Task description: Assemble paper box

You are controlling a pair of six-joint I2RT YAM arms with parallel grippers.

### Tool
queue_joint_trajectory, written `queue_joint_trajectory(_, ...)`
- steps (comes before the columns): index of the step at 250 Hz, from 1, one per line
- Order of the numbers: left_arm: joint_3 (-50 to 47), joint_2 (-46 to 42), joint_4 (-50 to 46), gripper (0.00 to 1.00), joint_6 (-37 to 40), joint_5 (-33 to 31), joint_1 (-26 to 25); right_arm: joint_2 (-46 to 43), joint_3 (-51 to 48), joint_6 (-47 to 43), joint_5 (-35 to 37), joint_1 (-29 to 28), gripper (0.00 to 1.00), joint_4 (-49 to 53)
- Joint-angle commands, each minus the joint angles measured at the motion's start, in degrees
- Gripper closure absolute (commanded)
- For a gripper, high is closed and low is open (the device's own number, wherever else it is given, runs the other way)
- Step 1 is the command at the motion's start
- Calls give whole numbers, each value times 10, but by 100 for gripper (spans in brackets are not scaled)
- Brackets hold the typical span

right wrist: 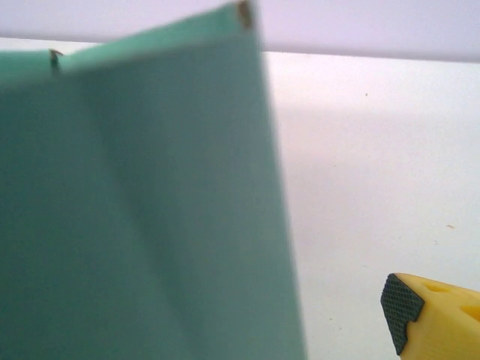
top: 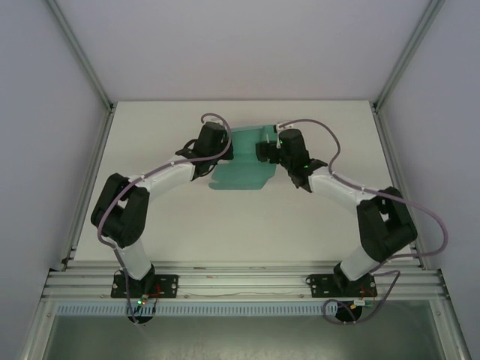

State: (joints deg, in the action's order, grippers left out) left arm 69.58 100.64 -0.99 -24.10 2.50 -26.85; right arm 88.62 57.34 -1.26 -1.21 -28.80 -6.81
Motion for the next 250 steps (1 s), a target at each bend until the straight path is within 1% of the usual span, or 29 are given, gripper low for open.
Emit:
queue_joint_trajectory(1,11,1,-17,100,13,-10,4,-93,-14,-32,-34,11,5,47)
queue_joint_trajectory(28,1,-8,-4,100,27,-7,4,-163,-23,-47,-126,28,4,83)
queue_joint_trajectory(46,-6,-14,5,100,36,-3,6,-201,-26,-44,-164,44,3,95)
queue_joint_trajectory(74,-16,-21,13,100,42,-1,7,-223,-33,-21,-219,95,4,99)
queue_joint_trajectory(79,-16,-23,13,100,42,-1,7,-239,-34,-14,-230,106,4,101)
queue_joint_trajectory(95,-17,-22,13,100,45,2,9,-245,-36,15,-255,143,5,101)
queue_joint_trajectory(102,-17,-23,12,100,45,2,9,-244,-36,24,-278,159,7,104)
queue_joint_trajectory(114,-19,-24,15,100,46,5,9,-236,-33,34,-318,184,10,113)
queue_joint_trajectory(130,-19,-24,16,100,46,8,9,-219,-23,22,-367,205,19,140)
queue_joint_trajectory(159,-19,-24,18,100,50,17,9,-171,-2,-19,-403,212,34,181)
queue_joint_trajectory(173,-21,-26,20,100,52,23,9,-144,10,-35,-426,214,36,187)
queue_joint_trajectory(189,-23,-27,22,100,55,27,9,-111,28,-63,-468,215,42,196)
queue_joint_trajectory(217,-22,-27,17,100,56,27,9,-63,59,-130,-546,215,43,231)
queue_joint_trajectory(250,-20,-26,18,100,59,32,9,-10,102,-164,-584,214,47,276)
